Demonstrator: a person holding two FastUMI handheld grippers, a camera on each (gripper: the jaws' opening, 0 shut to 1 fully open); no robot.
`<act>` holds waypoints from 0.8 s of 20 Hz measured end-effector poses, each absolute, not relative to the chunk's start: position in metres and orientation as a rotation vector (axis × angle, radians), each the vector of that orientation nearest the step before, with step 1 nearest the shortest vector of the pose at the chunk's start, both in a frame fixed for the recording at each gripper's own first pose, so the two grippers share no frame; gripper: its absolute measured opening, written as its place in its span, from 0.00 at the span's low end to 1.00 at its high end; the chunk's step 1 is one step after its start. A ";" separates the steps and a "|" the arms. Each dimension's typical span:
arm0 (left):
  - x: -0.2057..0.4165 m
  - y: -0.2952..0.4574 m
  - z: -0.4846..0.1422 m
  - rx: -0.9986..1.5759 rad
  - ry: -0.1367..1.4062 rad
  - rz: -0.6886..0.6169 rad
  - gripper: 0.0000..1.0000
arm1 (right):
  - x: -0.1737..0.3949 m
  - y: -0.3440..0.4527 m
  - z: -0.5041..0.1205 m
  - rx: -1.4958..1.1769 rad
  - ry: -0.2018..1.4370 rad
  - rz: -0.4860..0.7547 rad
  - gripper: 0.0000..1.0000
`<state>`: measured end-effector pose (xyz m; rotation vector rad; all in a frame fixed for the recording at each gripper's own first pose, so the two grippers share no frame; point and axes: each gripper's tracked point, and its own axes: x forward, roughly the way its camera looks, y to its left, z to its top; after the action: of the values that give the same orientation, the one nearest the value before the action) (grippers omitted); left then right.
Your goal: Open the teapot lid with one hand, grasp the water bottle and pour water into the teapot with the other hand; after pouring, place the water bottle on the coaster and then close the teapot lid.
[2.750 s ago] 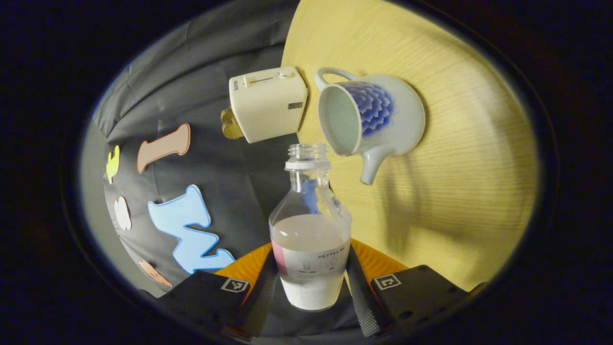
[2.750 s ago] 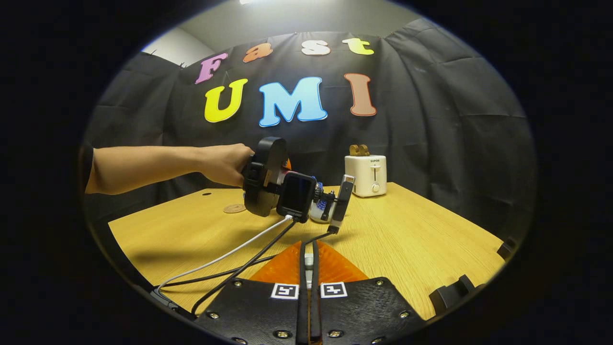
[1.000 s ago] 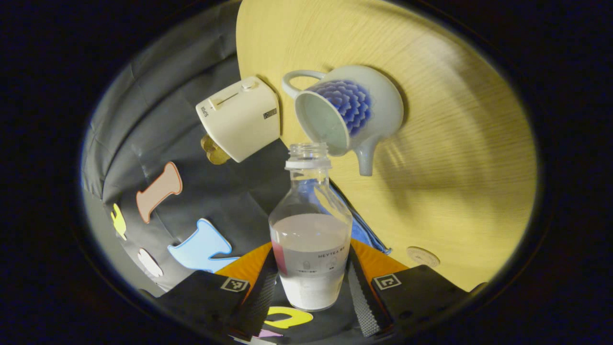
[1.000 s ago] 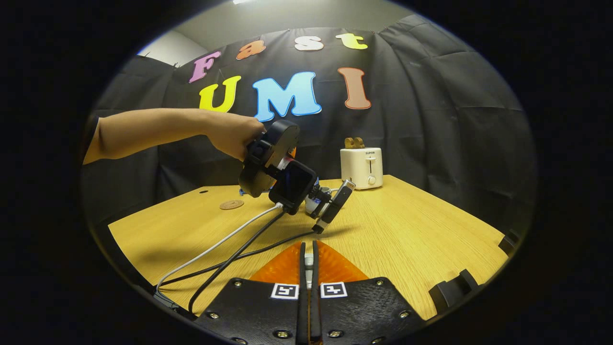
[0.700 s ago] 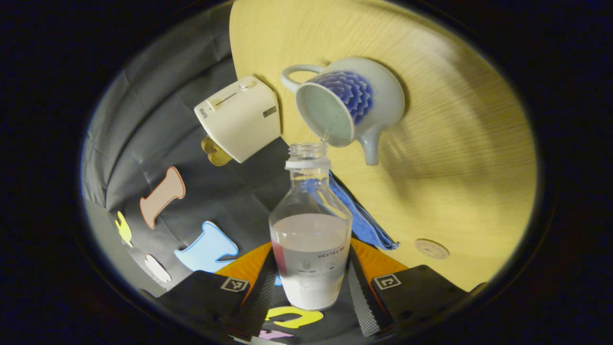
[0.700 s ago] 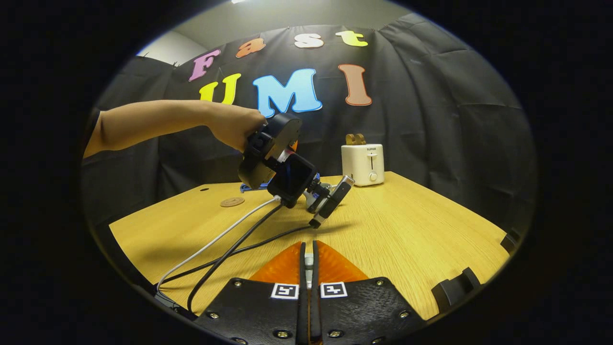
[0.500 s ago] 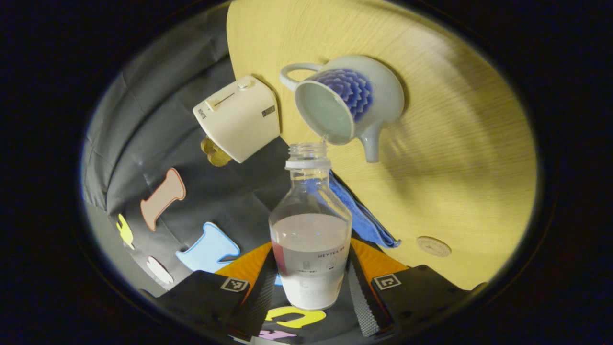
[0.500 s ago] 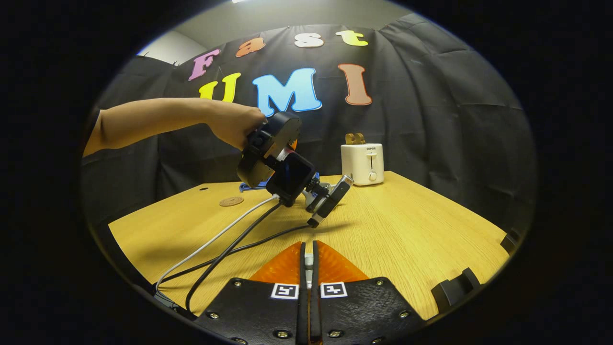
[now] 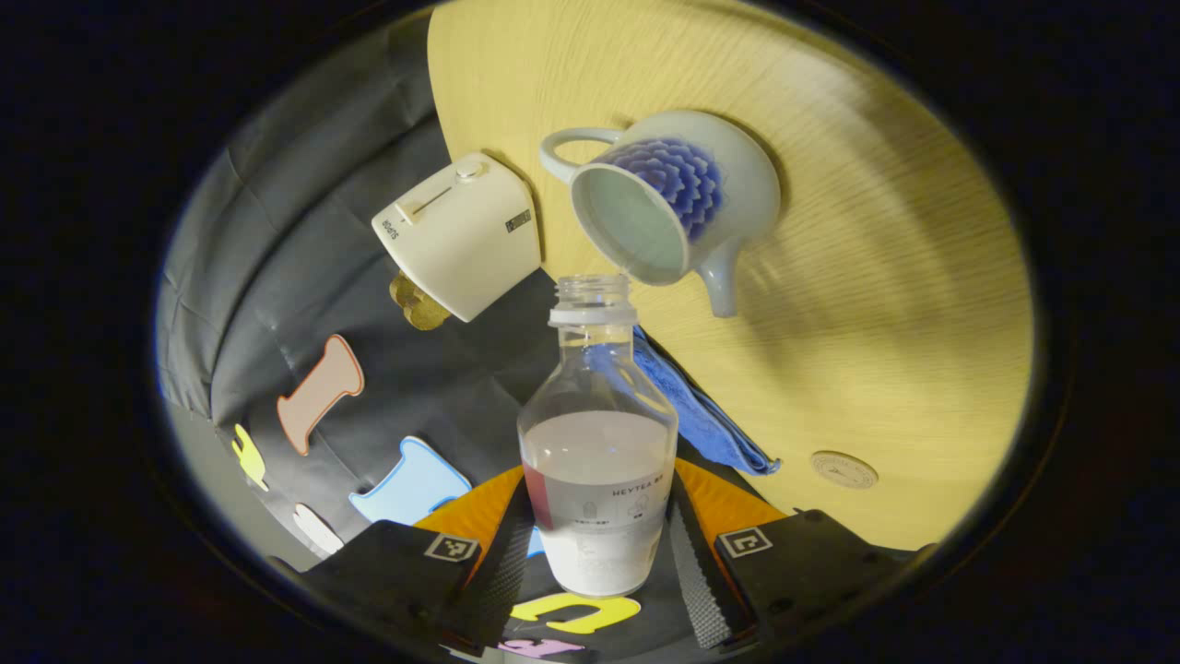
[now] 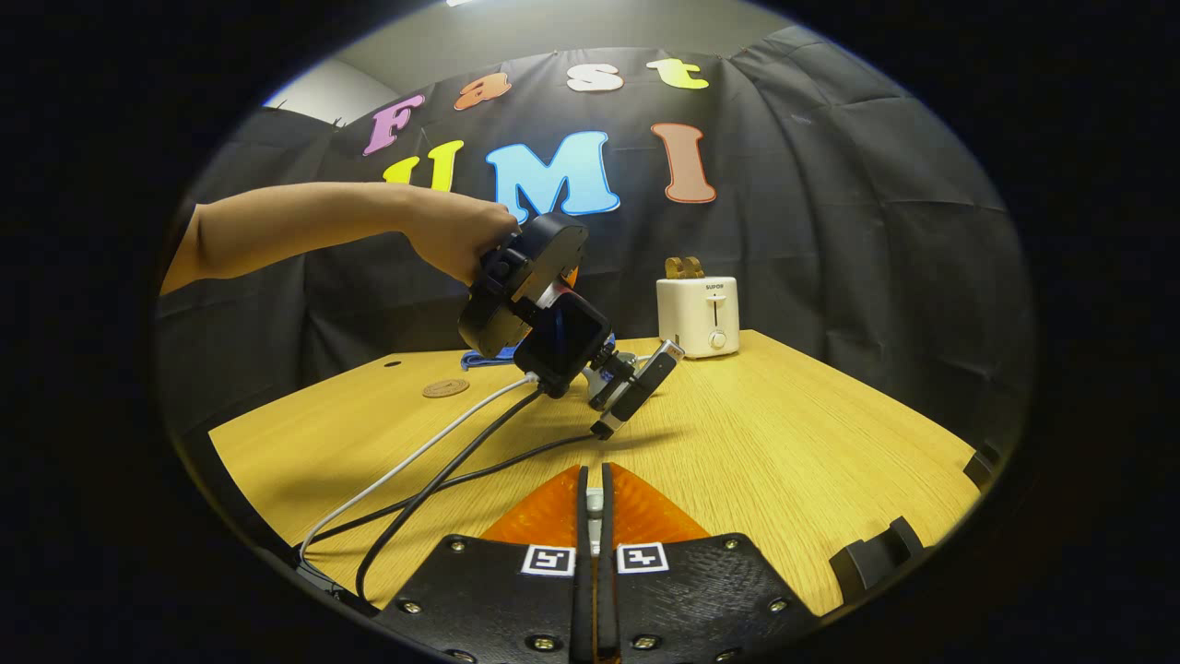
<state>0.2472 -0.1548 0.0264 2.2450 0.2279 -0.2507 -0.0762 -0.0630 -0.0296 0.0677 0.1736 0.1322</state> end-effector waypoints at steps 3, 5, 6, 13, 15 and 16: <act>0.248 -0.156 0.025 2.234 0.215 -0.259 0.86 | -0.076 -0.063 -0.031 0.066 0.172 0.132 0.02; 0.249 -0.155 0.024 2.220 0.211 -0.267 0.86 | -0.075 -0.066 -0.032 0.077 0.180 0.124 0.02; 0.249 -0.154 0.023 2.213 0.213 -0.270 0.86 | -0.074 -0.065 -0.032 0.077 0.182 0.122 0.02; 0.250 -0.149 0.007 2.073 0.197 -0.323 0.86 | -0.075 -0.064 -0.034 0.076 0.186 0.123 0.02; 0.250 -0.142 0.001 1.966 0.202 -0.345 0.86 | -0.076 -0.064 -0.034 0.077 0.189 0.122 0.02; 0.249 -0.142 0.002 1.915 0.189 -0.348 0.87 | -0.077 -0.064 -0.033 0.076 0.186 0.121 0.02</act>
<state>0.2487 -0.1419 0.0022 1.9155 0.1886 -0.3479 -0.0770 -0.0638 -0.0330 0.0759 0.1861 0.1213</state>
